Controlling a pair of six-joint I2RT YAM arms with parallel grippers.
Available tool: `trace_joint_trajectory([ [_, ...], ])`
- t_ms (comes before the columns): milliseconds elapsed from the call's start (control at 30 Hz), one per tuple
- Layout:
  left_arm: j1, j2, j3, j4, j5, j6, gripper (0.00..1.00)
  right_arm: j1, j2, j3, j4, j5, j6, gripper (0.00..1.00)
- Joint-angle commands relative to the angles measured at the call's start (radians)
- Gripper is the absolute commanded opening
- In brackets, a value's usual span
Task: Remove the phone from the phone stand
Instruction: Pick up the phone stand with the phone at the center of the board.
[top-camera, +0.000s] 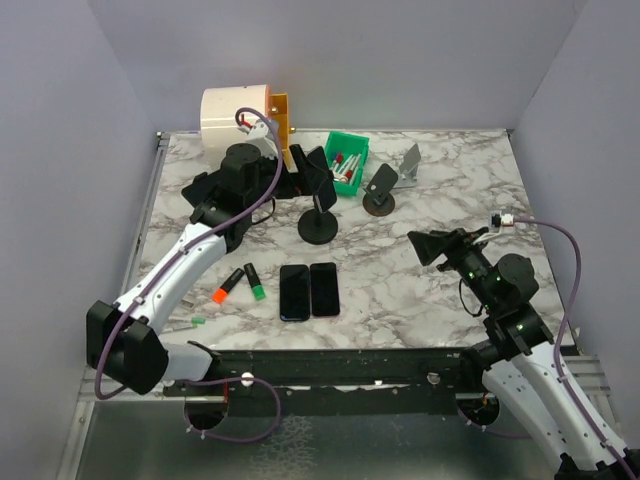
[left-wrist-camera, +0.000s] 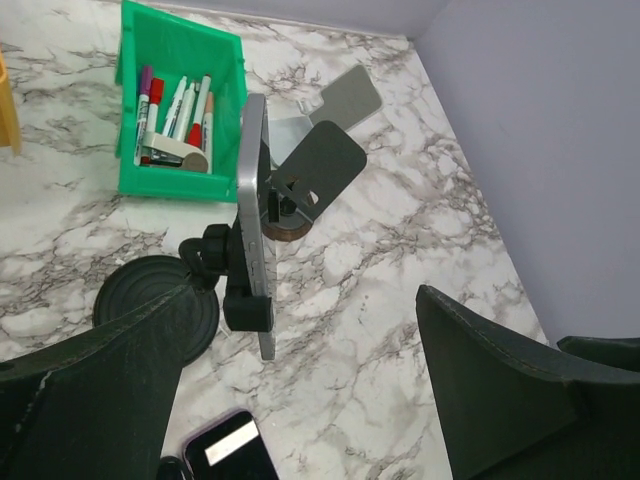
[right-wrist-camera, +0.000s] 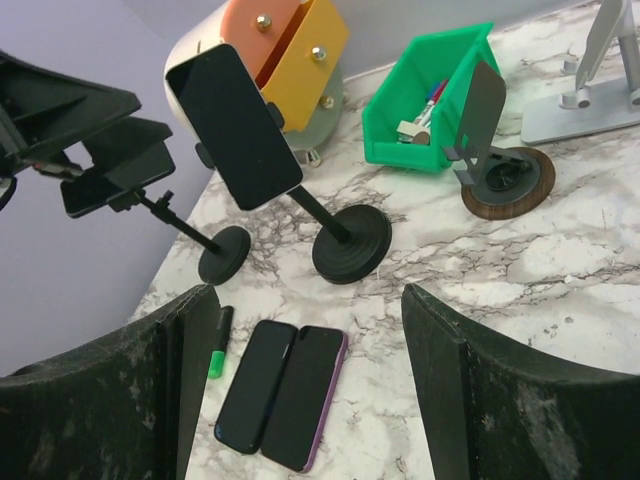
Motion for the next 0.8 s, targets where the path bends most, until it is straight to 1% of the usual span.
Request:
trace_joint_trajectory([
  [0, 0.007, 0.067, 0.082, -0.014, 0.073, 0.044, 0.9, -0.004, -0.027, -0.012, -0.04, -0.047, -0.039, 0.78],
  [167, 0.01, 0.103, 0.091, -0.006, 0.037, 0.061, 0.88, -0.004, -0.028, -0.005, -0.058, -0.035, -0.058, 0.78],
  [333, 0.02, 0.148, 0.109, 0.001, 0.043, 0.07, 0.84, -0.004, -0.02, -0.005, -0.058, -0.039, -0.063, 0.78],
  [467, 0.025, 0.165, 0.106, 0.042, 0.065, 0.058, 0.81, -0.004, -0.018, -0.008, -0.054, -0.031, -0.066, 0.77],
  [633, 0.031, 0.188, 0.105, 0.074, 0.092, 0.048, 0.76, -0.004, -0.014, -0.011, -0.053, -0.023, -0.068, 0.78],
  [767, 0.035, 0.203, 0.099, 0.128, 0.122, 0.031, 0.69, -0.004, -0.012, -0.011, -0.058, -0.018, -0.071, 0.78],
])
